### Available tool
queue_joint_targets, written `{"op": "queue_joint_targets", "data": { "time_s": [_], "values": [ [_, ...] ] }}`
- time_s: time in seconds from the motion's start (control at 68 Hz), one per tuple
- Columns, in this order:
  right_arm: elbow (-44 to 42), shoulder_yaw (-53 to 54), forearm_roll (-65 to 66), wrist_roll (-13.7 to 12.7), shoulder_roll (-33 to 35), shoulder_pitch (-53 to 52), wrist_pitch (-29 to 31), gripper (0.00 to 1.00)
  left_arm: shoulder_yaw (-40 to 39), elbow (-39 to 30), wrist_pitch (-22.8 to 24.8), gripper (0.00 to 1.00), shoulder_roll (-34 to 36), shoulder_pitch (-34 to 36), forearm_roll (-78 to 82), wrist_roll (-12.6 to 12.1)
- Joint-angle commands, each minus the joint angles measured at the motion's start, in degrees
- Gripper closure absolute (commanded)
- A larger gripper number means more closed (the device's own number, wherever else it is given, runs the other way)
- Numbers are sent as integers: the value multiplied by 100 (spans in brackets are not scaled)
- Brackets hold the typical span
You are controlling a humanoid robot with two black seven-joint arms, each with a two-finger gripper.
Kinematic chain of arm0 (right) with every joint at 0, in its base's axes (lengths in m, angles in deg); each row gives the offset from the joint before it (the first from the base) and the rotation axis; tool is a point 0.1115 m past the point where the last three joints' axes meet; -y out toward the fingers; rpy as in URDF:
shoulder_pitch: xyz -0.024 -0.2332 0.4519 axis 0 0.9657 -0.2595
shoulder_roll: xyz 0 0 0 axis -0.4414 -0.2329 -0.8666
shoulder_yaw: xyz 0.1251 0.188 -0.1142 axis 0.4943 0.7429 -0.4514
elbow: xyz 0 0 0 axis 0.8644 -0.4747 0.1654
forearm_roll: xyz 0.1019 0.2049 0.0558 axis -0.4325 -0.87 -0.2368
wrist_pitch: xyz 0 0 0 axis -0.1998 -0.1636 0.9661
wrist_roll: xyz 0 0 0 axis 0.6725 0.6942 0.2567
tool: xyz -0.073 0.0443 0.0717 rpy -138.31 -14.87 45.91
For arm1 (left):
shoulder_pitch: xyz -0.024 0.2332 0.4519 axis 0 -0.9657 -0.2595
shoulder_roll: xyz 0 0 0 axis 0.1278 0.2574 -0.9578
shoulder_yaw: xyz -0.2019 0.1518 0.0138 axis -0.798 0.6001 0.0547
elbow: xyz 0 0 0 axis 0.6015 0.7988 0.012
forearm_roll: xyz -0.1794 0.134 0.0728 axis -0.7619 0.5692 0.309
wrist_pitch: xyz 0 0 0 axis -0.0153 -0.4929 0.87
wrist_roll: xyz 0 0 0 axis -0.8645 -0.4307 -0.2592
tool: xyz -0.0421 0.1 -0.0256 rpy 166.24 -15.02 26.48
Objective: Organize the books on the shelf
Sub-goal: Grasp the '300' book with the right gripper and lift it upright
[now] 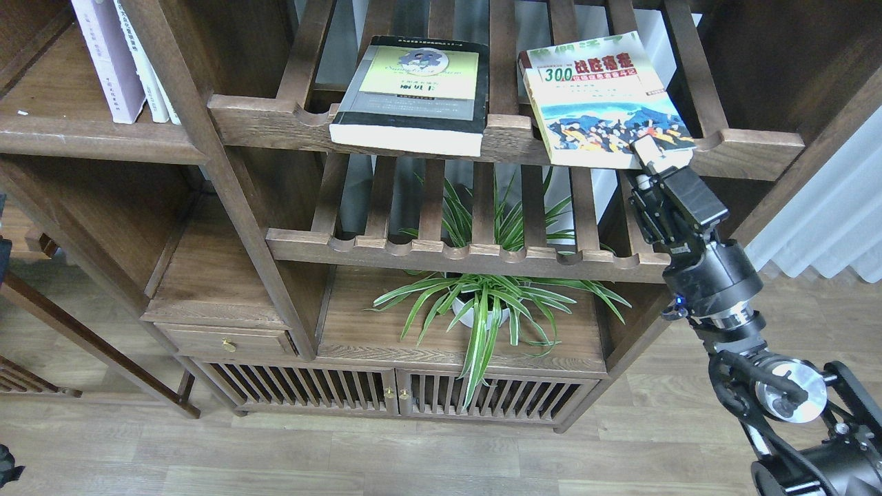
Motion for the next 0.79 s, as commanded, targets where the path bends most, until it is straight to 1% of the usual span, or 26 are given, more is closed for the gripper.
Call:
{"op": "queue_joint_targets", "data": {
  "time_s": [0.0,0.059,0.103,0.162,0.191,0.206,0.25,0.265,0.28,0.603,0.78],
  "values": [
    [15,1,1,-1,105,8,35,56,15,9,0,1,0,13,0,-23],
    [15,10,1,-1,123,8,96,60,32,17,0,1,0,22,0,-23],
    [15,10,1,-1,132,17,193,67,41,17,0,1,0,31,0,-23],
    [15,1,-8,-9,123,61,233,72,41,17,0,1,0,39,0,-23],
    [15,-25,-8,-18,123,96,233,76,41,17,0,1,0,39,0,-23],
    [15,-42,-8,-18,123,140,233,82,33,26,0,1,0,39,0,-23],
    [15,-60,-17,-18,114,193,233,89,24,26,0,1,0,39,0,-23],
    [15,-69,-17,-27,114,228,233,94,15,26,0,1,0,39,0,-23],
    [15,-69,-17,-27,114,237,233,95,15,26,0,1,0,39,0,-23],
    [42,-86,-26,-45,132,606,233,96,6,44,0,1,0,31,-8,-23],
    [86,-139,-43,-53,114,1300,233,96,85,18,0,1,-53,4,-210,-23]
  ]
}}
